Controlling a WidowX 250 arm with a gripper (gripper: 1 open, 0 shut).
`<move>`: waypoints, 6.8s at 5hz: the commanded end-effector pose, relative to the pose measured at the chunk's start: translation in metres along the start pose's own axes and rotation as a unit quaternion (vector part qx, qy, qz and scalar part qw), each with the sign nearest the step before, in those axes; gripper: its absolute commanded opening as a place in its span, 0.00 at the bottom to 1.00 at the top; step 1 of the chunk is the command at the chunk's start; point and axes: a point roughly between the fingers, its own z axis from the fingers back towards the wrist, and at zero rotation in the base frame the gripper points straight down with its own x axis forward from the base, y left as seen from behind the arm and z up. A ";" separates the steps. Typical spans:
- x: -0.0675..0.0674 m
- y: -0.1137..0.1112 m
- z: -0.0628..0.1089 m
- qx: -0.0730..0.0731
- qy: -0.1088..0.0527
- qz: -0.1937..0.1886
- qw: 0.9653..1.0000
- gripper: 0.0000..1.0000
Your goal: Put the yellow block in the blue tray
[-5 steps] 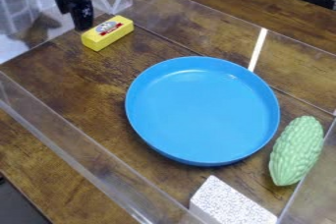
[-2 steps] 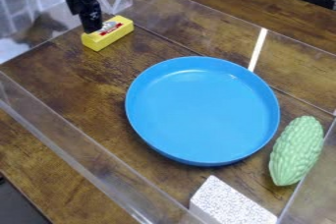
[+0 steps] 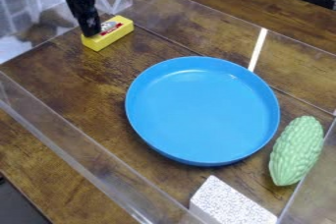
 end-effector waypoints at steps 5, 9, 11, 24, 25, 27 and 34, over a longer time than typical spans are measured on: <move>0.025 0.016 -0.011 0.011 -0.053 -0.138 0.989 1.00; 0.058 -0.001 -0.044 0.019 -0.072 -0.148 0.986 1.00; 0.059 -0.001 -0.050 0.024 -0.070 -0.125 0.989 1.00; 0.082 -0.062 -0.051 -0.042 -0.082 -0.134 0.987 1.00; 0.086 -0.062 -0.051 -0.044 -0.078 -0.126 0.988 1.00; 0.093 -0.063 -0.051 -0.051 -0.076 -0.129 0.987 1.00; 0.107 -0.073 -0.047 -0.068 -0.060 -0.082 0.992 1.00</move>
